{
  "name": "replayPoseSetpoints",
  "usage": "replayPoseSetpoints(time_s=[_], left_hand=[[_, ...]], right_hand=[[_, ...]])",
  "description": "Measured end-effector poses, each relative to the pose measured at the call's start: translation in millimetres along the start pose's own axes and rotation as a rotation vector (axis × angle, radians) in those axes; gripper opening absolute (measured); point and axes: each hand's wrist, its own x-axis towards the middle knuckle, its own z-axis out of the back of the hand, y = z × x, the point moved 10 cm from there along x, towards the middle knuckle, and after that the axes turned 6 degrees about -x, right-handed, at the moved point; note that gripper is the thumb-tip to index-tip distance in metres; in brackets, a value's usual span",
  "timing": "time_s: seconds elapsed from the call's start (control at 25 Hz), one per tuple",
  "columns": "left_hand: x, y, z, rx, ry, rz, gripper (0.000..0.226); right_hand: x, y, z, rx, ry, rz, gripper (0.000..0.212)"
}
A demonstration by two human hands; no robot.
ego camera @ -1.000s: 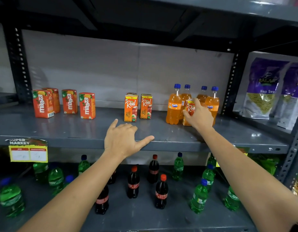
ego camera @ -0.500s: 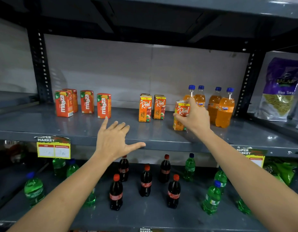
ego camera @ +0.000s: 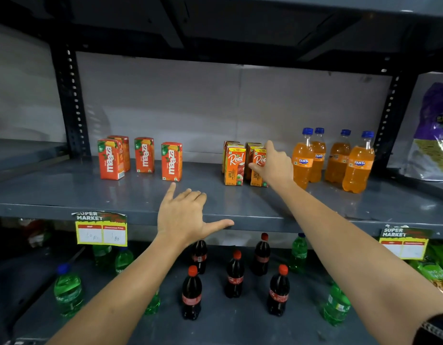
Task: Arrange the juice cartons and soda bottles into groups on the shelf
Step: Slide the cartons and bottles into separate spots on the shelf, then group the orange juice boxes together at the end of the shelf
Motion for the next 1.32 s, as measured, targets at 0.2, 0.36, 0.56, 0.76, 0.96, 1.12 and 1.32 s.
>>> replayPoseSetpoints(time_s=[0.2,0.36,0.56,0.76,0.96,1.12,1.32], left_hand=[[1.0,-1.0,0.3,0.013,-0.020,-0.011,0.108],[0.4,-1.7,1.7,0.007,-0.014,-0.011,0.108],[-6.2,3.8,8.3,0.059,0.003,-0.089,0.110],[-30.7,78.4,25.5,0.158,-0.002,0.008,0.110],[-43.7,158.2,36.7,0.190,0.049,0.093,0.115],[-27.6,205.7,41.5,-0.120,0.029,0.063,0.108],[17.4,295.0,35.0,-0.713,-0.036,0.311,0.076]], right_hand=[[-6.7,-4.4,-0.1,-0.013,0.032,0.019,0.069],[-25.2,-11.2,4.3,-0.022,0.019,0.020,0.076],[-53.6,3.0,20.7,-0.093,-0.073,0.082,0.059],[-85.6,71.8,25.4,-0.059,-0.124,0.289,0.048],[-102.2,162.7,0.4,0.058,-0.074,0.388,0.054],[-77.5,199.1,-22.8,0.371,-0.020,0.256,0.056],[-40.9,202.8,-66.6,0.690,0.066,-0.168,0.069]])
